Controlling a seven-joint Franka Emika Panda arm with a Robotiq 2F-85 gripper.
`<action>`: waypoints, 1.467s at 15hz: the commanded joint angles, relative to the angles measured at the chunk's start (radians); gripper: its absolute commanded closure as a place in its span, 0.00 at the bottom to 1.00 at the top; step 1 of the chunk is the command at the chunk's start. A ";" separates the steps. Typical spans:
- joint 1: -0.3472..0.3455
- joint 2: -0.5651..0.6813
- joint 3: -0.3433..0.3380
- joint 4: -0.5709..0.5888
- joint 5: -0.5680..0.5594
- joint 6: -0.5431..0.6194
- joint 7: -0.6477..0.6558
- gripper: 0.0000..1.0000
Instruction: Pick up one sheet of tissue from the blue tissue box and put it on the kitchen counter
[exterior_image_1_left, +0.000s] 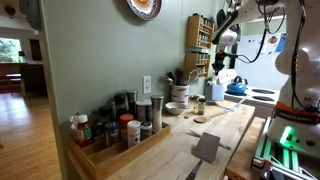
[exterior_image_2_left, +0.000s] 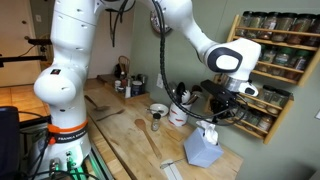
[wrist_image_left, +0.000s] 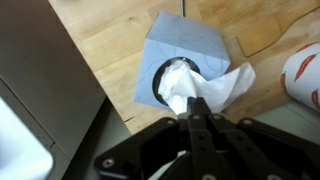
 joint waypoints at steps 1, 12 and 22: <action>-0.020 -0.067 -0.019 -0.009 0.107 -0.073 -0.059 1.00; -0.023 -0.150 -0.062 -0.021 0.327 -0.246 -0.224 1.00; -0.012 -0.137 -0.099 -0.012 0.394 -0.275 -0.232 1.00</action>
